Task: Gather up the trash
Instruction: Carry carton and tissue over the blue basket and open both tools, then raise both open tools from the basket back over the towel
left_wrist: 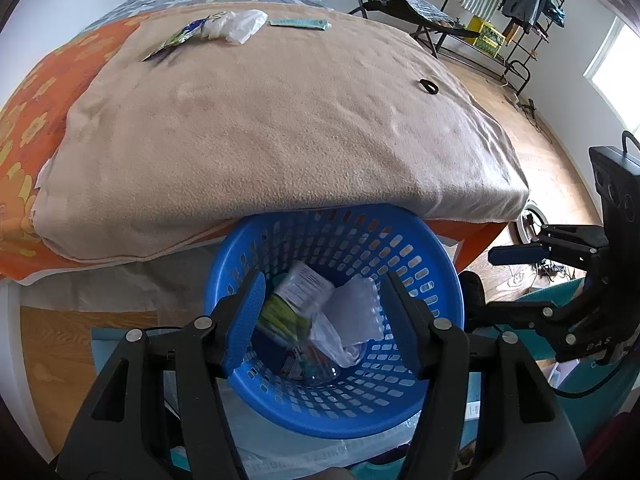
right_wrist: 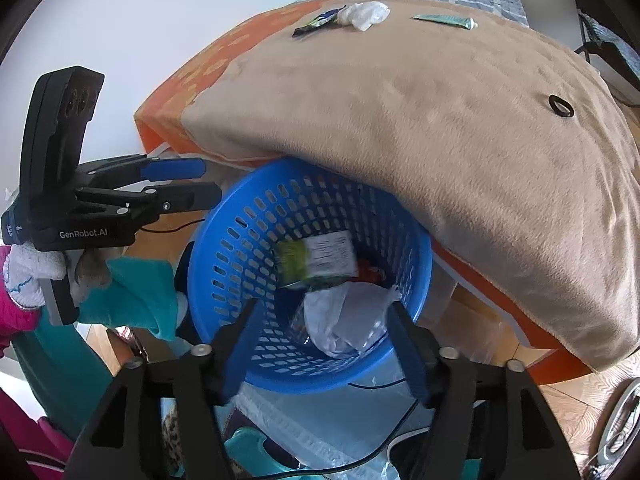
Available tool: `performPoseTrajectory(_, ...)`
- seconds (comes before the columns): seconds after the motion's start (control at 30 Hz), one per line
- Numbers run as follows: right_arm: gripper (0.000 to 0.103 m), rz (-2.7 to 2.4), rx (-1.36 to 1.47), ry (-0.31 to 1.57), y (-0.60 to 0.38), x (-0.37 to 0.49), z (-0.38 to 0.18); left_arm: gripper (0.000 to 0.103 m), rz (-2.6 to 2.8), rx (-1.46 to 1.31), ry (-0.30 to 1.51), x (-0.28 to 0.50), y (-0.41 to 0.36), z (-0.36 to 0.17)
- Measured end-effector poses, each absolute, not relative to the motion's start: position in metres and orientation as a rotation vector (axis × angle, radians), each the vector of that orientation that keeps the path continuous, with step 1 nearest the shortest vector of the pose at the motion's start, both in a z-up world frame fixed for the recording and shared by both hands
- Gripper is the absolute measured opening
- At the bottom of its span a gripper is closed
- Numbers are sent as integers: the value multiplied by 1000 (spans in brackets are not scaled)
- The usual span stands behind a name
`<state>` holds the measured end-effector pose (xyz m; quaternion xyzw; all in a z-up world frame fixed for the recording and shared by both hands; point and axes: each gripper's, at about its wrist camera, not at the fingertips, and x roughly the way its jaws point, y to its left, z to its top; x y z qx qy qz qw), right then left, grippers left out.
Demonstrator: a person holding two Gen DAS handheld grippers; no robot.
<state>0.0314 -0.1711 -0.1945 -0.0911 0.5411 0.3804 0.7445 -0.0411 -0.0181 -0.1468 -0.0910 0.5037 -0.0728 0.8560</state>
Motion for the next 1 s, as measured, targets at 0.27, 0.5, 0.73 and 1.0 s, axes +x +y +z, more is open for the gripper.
performPoseTrajectory(0.27,83,816,-200,1157,-171,33,-189,62,-148,-191,1061,-39,-19,-147)
performPoseTrajectory(0.5,84,783,-185,1146,-174,38,-183,62,-138,-194,1046,-37,-18,-140)
performPoseTrajectory(0.73,85,763,-175,1102,-176,44,-170,62,-138,-205,1020,-31,-17,-128)
performPoseTrajectory(1.0,87,730,-135,1041,-181,61,-147,62,-140,-228,982,-9,-6,-108)
